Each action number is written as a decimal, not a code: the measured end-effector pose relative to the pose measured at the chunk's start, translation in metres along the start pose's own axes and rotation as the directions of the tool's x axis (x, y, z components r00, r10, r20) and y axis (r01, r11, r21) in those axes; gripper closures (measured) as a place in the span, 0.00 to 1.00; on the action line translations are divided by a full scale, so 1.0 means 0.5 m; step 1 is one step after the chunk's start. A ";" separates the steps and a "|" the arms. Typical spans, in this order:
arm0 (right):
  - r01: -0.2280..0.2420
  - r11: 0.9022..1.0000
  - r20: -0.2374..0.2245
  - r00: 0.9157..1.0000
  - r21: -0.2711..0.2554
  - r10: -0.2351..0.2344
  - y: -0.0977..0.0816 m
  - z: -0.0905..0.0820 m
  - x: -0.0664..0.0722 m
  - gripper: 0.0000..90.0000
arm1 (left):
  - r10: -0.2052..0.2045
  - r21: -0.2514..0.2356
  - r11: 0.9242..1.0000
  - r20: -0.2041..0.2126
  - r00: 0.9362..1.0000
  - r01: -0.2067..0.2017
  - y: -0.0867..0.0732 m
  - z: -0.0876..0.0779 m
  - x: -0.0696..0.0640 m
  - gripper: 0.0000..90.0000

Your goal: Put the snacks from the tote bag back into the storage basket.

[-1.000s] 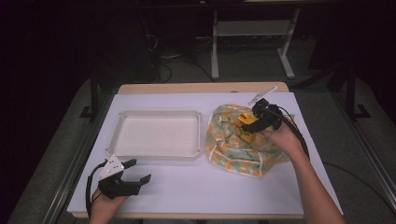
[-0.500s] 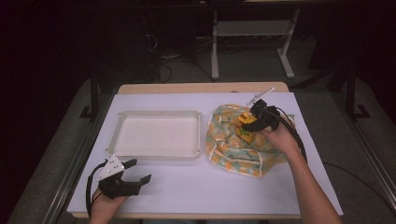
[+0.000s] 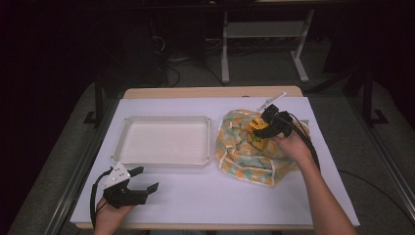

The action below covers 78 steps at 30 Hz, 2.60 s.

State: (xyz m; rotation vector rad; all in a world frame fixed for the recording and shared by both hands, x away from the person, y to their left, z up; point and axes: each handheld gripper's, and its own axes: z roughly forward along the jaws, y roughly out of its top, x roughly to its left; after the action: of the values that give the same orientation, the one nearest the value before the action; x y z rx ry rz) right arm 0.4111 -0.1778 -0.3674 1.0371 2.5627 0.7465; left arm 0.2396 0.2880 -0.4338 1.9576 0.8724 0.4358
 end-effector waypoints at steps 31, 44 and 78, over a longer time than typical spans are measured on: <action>0.144 0.988 -0.024 0.989 -0.055 -0.145 0.076 -0.131 0.044 0.55 | 0.001 -0.001 1.000 -0.007 1.000 -0.001 -0.001 -0.001 0.005 0.20; 0.195 0.975 -0.099 0.974 -0.102 -0.205 0.100 -0.159 0.078 0.55 | 0.001 -0.002 1.000 -0.009 1.000 -0.001 -0.001 -0.001 0.006 0.20; 0.299 0.940 -0.206 0.922 -0.162 -0.329 0.156 -0.138 0.153 0.55 | -0.003 -0.007 1.000 -0.004 1.000 0.003 0.000 -0.002 0.005 0.20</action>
State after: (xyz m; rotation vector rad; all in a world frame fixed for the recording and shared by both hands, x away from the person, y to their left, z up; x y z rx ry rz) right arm 0.3713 -0.1008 -0.2715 0.5030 2.7366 0.9719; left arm 0.2406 0.2904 -0.4335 1.9495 0.8756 0.4410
